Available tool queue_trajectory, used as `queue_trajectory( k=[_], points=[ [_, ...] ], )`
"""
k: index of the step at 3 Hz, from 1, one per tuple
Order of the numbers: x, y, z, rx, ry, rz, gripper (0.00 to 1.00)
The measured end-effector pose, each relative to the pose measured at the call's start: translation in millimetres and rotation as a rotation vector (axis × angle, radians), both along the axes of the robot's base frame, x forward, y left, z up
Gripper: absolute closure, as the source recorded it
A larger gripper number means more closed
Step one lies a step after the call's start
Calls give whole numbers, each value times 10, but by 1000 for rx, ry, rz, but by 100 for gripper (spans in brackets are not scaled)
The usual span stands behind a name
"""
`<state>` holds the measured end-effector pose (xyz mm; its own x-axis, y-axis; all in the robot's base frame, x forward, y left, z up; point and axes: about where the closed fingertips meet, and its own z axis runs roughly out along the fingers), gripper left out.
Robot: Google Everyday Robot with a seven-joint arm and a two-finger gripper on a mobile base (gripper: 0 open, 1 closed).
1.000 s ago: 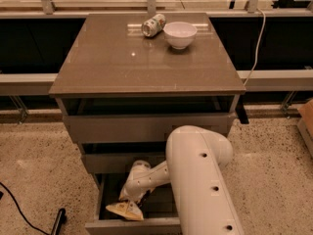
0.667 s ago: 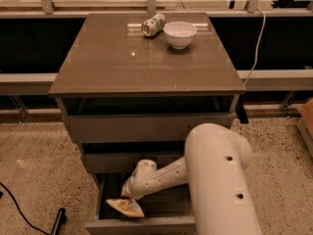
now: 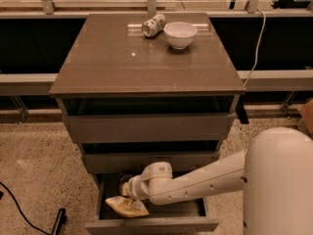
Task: Pick brown chip bag from bottom drawer and place on counter
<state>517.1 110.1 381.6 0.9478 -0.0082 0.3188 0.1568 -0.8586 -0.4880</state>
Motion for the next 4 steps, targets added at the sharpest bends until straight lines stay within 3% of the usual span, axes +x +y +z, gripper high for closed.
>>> queue_trajectory(
  k=[1,2,3,4],
  points=[
    [-318,-87,679,28,-89,123,100],
    [-313,-89,1003,30,-142,154,100],
    [-310,-89,1005,30,-143,154,100],
    [-367,-41,1054,21,-168,211,100]
  ],
)
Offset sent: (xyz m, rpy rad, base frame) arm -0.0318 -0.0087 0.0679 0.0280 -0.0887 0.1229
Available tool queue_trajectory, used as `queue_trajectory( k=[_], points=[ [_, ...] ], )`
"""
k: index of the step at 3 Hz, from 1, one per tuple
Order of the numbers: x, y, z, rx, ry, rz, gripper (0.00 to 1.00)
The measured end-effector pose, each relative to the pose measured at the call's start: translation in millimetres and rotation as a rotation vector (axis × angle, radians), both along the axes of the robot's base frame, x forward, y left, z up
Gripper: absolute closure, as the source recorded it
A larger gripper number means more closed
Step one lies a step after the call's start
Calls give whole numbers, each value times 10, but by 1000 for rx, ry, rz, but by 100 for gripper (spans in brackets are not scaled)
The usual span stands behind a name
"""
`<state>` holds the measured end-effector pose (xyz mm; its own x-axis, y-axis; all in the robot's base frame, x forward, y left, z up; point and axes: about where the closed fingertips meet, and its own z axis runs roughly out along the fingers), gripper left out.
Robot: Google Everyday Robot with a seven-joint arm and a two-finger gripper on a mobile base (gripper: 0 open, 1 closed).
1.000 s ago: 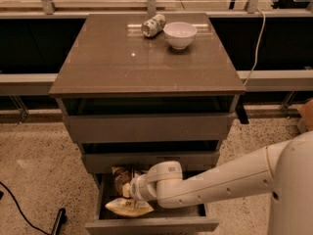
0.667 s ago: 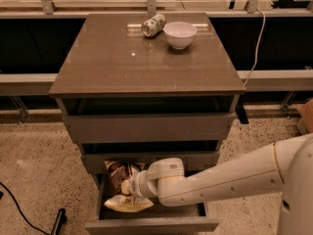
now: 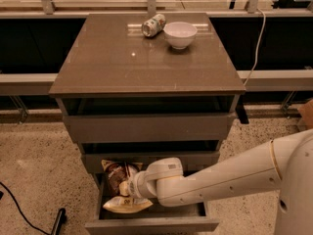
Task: Pick brown chip bag from bottom drawer and place on counter
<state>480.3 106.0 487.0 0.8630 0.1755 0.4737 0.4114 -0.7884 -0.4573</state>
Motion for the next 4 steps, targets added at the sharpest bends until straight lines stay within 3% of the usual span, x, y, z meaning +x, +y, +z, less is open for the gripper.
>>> queue_trajectory(
  k=[1,2,3,4],
  points=[
    [-275,60,208,-3,-40,121,100],
    [-648,-4,685,31,-119,263,100],
    [-867,-71,1064,131,-170,351,100],
    [-893,-31,1085,144,-166,360,100]
  ],
)
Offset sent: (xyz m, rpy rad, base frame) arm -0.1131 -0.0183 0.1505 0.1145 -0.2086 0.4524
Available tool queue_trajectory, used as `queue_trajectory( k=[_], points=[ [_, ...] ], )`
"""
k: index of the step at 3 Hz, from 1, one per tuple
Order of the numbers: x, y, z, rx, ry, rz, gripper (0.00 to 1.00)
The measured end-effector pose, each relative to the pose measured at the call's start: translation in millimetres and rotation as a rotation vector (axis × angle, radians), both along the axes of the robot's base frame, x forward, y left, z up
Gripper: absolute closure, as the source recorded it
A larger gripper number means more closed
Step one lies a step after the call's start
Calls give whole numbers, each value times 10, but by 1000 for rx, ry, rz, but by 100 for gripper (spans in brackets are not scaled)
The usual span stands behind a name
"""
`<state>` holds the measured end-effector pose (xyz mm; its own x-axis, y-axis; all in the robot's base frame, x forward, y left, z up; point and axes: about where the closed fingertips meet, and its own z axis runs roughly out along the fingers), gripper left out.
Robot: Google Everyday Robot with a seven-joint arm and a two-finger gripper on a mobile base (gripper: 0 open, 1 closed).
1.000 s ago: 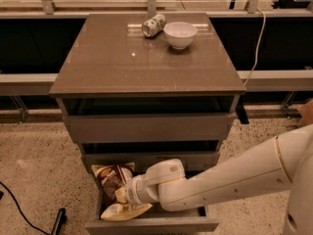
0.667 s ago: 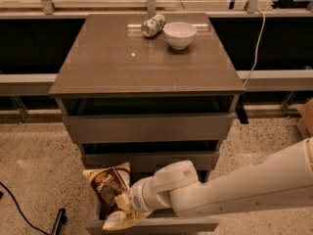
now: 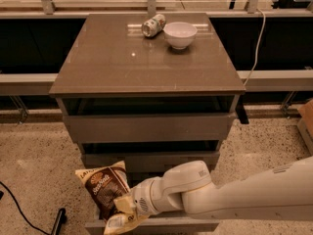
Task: Pick brown chip bag from bottom drawer and place on counter
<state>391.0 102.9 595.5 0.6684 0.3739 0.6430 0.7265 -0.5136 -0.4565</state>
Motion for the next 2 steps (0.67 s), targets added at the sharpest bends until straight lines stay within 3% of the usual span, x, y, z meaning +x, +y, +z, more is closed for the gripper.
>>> queue_trajectory(
  k=[1,2],
  points=[
    [29,-8,99,32,-14,9,100],
    [251,-44,722,115,-132,82,100]
  ],
)
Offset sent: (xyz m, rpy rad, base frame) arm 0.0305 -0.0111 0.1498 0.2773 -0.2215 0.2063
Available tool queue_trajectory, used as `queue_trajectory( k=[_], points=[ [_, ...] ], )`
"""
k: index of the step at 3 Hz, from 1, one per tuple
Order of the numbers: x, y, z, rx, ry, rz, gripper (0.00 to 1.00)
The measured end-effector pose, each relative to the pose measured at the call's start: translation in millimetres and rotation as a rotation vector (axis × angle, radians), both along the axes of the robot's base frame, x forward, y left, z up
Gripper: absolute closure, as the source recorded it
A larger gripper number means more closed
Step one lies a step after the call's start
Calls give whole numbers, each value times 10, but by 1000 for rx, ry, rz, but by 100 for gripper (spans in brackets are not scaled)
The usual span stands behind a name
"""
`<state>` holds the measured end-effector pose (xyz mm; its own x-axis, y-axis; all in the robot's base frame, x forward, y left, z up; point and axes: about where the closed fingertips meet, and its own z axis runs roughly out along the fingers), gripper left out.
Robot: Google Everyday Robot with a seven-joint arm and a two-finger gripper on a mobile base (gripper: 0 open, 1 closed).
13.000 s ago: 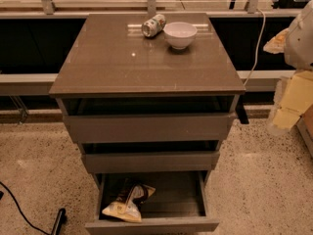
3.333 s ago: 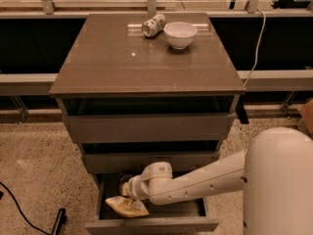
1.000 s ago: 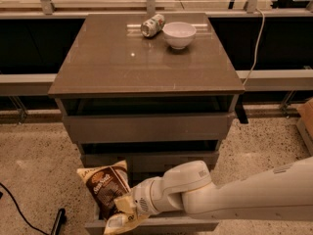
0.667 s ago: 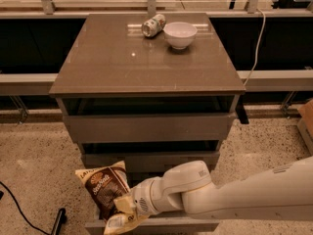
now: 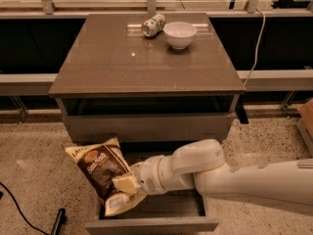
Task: Pick brown chip bag from bottom drawer and place on counter
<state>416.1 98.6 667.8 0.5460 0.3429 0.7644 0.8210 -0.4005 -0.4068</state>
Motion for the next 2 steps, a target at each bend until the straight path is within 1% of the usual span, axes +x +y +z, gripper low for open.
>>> queue_trajectory(
  k=[1,2],
  points=[
    [78,17,653,63,-79,87,100],
    [210,41,1512,114,-139,195,100]
  ],
)
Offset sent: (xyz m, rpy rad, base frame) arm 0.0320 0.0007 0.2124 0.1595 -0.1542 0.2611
